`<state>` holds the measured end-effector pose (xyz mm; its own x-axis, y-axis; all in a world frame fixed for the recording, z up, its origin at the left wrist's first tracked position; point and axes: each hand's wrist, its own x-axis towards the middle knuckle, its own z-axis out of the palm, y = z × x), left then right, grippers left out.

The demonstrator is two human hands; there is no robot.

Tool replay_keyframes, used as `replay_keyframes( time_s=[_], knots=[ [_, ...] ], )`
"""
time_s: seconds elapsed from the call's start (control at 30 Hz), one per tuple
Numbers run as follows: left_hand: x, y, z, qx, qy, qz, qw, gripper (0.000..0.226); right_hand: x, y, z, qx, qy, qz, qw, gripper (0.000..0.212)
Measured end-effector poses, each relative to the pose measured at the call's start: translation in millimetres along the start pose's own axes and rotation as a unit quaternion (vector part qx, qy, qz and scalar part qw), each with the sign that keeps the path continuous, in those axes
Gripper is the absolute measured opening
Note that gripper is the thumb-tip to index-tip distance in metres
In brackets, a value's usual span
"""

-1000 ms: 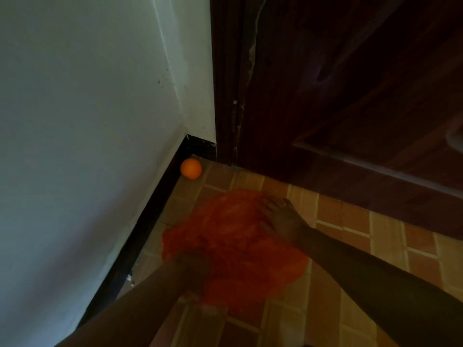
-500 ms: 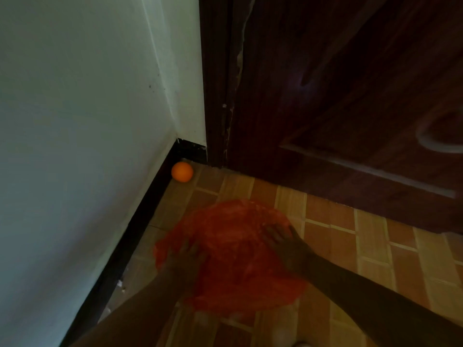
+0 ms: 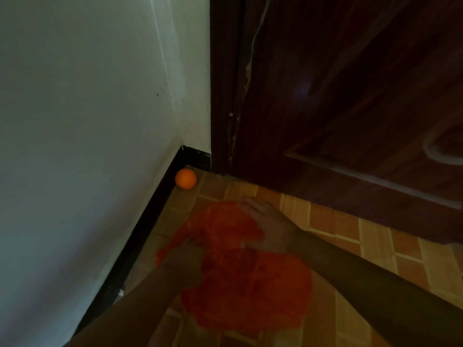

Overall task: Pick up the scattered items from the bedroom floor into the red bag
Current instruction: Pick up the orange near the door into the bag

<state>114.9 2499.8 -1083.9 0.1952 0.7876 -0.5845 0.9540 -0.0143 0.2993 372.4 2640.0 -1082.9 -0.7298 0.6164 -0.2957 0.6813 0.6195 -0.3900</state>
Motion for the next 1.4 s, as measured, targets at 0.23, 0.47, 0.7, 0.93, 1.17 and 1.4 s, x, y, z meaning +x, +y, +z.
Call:
replay_keyframes(
  time_s=[0.23,0.47,0.7,0.93,1.17,1.4],
  knots=[
    [-6.1,-8.5,-20.4,-0.096,0.106,-0.006,0.990,0.073,109.3,-43.3,-11.6,0.014,0.069,-0.006,0.997,0.083],
    [-24.9,-34.3,-23.1,-0.080,0.133,-0.031,0.987,0.056,194.2,-69.7,0.5,0.028,0.040,0.009,0.999,0.091],
    [-52.4,-50.2,-27.2,-0.084,0.155,-0.070,0.982,0.069,240.2,-71.7,27.0,-0.023,-0.014,0.002,1.000,0.093],
    [-66.9,-55.5,-24.8,-0.059,0.144,-0.072,0.985,0.072,244.6,-80.1,39.9,-0.045,-0.014,0.030,0.998,0.077],
    [-64.1,-32.1,-36.4,-0.058,0.122,-0.060,0.989,0.070,211.3,-61.5,44.4,0.016,-0.025,0.005,1.000,0.035],
    [-45.2,-9.1,-40.5,-0.041,0.100,-0.028,0.994,0.062,134.8,-52.6,-4.6,0.100,0.145,-0.048,0.983,0.046]
  ],
)
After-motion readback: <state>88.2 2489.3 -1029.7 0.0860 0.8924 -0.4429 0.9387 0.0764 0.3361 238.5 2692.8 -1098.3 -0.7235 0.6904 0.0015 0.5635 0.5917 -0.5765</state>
